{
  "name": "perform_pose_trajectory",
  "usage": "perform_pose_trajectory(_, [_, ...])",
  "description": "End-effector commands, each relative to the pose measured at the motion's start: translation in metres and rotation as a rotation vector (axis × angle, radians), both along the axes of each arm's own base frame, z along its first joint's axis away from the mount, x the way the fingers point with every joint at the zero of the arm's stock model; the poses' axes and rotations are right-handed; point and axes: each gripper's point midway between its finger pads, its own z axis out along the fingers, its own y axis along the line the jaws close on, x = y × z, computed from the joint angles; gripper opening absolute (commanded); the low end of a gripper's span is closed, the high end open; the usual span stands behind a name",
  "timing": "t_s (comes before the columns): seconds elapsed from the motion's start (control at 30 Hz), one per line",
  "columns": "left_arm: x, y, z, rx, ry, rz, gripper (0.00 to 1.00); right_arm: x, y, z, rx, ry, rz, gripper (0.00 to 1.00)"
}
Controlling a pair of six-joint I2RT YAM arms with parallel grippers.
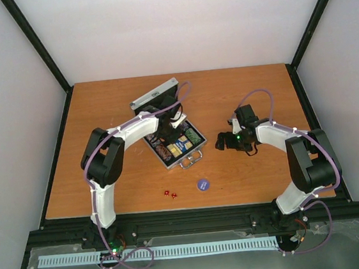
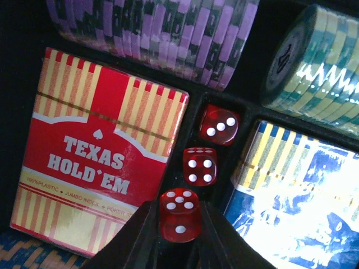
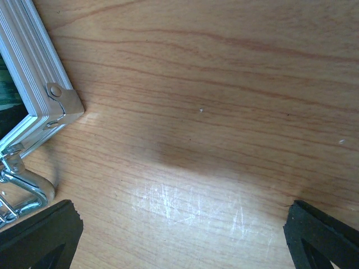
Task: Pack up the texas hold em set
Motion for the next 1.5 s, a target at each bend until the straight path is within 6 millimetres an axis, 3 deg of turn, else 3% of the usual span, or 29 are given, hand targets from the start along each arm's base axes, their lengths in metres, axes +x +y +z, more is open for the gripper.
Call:
perform_pose_trajectory(0.0, [0.008,-0.003,0.005,-0.020,-0.018,-0.010,0.32,-0.021,-0.009,-0.026,-0.036,0.106,-0.008,1.00])
perform_pose_trajectory(0.27, [0.007,0.000,0.017,-0.020,-0.033,0.001,0.60,-0.023,-0.009,-0.026,-0.033,0.106,-0.006,1.00])
perform_pose_trajectory(0.43, [-0.006,0.012,0.062,-0.034,-0.061,0.039,0.72,-0.022,-0.008,-0.024,-0.029,0.100,-0.005,1.00])
perform_pose_trajectory(0.5, [-0.022,0.019,0.085,-0.055,-0.061,0.069,0.74,-0.022,-0.008,-0.023,-0.027,0.101,-0.005,1.00])
perform_pose_trajectory(0.6, [-0.073,0.019,0.101,-0.129,0.007,0.074,0.75,-0.023,-0.008,-0.023,-0.025,0.100,-0.008,1.00])
perform_pose_trajectory(0.67, [-0.116,0.017,0.093,-0.162,0.075,0.079,0.74,-0.024,-0.008,-0.023,-0.024,0.101,-0.011,1.00])
perform_pose_trajectory(0.77, [-0.172,0.015,0.065,-0.170,0.196,0.109,0.73,-0.026,-0.007,-0.024,-0.019,0.111,-0.012,1.00])
perform_pose_trajectory(0.87, [-0.211,0.013,0.037,-0.187,0.337,0.171,0.72,-0.027,-0.007,-0.023,-0.020,0.115,-0.007,1.00])
perform_pose_trajectory(0.93, [-0.226,0.013,0.024,-0.193,0.392,0.198,0.71,-0.029,-0.006,-0.023,-0.028,0.118,0.003,1.00])
perform_pose_trajectory(1.17, [-0.242,0.021,-0.003,-0.172,0.425,0.233,0.70,-0.037,0.000,-0.027,-0.038,0.132,0.023,1.00])
perform_pose_trajectory(1.23, [-0.241,0.026,-0.007,-0.148,0.412,0.228,0.69,-0.038,0.001,-0.028,-0.039,0.134,0.025,1.00])
perform_pose_trajectory(1.33, [-0.237,0.025,-0.009,-0.140,0.398,0.228,0.59,-0.040,0.002,-0.030,-0.042,0.136,0.028,1.00])
perform_pose_trajectory(1.47, [-0.229,0.019,-0.012,-0.138,0.382,0.239,0.57,-0.042,0.001,-0.030,-0.044,0.136,0.029,1.00])
